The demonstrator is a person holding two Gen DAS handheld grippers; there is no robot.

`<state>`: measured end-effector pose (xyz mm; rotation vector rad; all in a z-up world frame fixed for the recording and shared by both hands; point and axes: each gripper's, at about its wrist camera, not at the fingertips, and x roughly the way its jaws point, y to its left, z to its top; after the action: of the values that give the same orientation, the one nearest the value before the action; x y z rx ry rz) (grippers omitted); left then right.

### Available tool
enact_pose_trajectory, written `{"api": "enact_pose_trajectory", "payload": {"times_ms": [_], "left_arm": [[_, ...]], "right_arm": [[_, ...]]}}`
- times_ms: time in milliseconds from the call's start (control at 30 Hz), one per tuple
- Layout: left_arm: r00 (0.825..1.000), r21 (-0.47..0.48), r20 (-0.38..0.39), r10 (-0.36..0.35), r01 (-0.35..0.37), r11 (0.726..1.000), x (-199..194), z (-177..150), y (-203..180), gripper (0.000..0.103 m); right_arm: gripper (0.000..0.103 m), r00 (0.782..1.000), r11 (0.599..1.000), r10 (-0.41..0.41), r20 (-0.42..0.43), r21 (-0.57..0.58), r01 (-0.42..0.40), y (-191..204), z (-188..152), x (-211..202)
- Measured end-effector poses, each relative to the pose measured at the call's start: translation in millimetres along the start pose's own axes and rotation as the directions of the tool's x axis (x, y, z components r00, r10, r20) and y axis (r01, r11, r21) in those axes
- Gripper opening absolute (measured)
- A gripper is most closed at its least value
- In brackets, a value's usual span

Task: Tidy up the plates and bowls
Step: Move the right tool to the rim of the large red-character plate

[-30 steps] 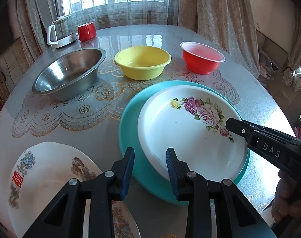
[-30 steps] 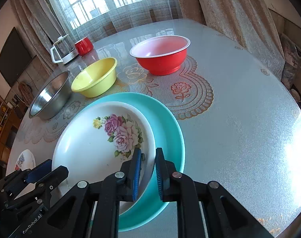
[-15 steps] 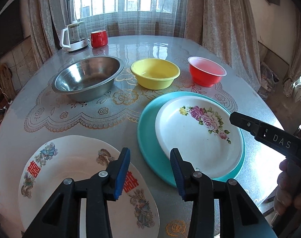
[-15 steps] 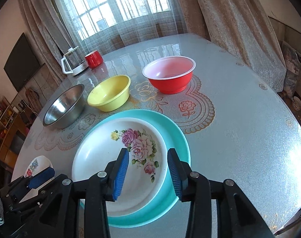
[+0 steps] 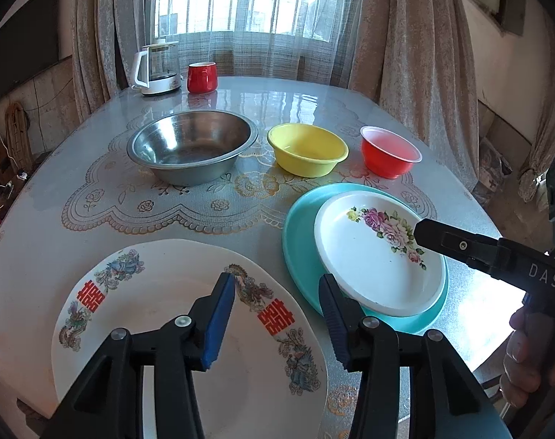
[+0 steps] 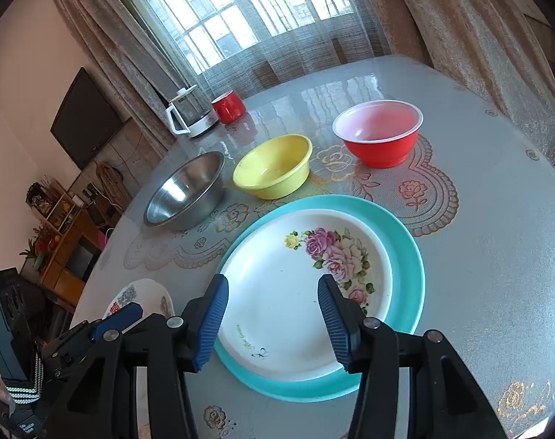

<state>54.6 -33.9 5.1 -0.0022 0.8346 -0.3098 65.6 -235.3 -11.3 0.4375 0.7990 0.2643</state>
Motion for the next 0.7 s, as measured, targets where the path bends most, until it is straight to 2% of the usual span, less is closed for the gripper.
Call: {"api": "enact_pose_trajectory", "payload": {"times_ms": [233, 400, 533, 700], "left_arm": [[0.997, -0.026, 0.061, 0.039, -0.037, 0.999, -22, -6, 31, 0.057], [0.993, -0.098, 0.082, 0.085, -0.077, 0.992, -37, -14, 70, 0.058], [0.992, -0.192, 0.068, 0.109, -0.094, 0.977, -44, -19, 104, 0.058], [0.988, -0.260, 0.072, 0.138, -0.115, 0.959, -52, -32, 137, 0.058]], "right_arm": [[0.052, 0.991, 0.990, 0.119, -0.059, -0.063, -0.123, 25, -11, 5], [0.052, 0.967, 0.969, 0.201, -0.153, -0.115, -0.220, 43, -27, 14], [0.052, 0.949, 0.954, 0.226, -0.218, -0.148, -0.261, 53, -41, 23], [0.052, 0.934, 0.947, 0.247, -0.259, -0.138, -0.289, 59, -51, 35]]}}
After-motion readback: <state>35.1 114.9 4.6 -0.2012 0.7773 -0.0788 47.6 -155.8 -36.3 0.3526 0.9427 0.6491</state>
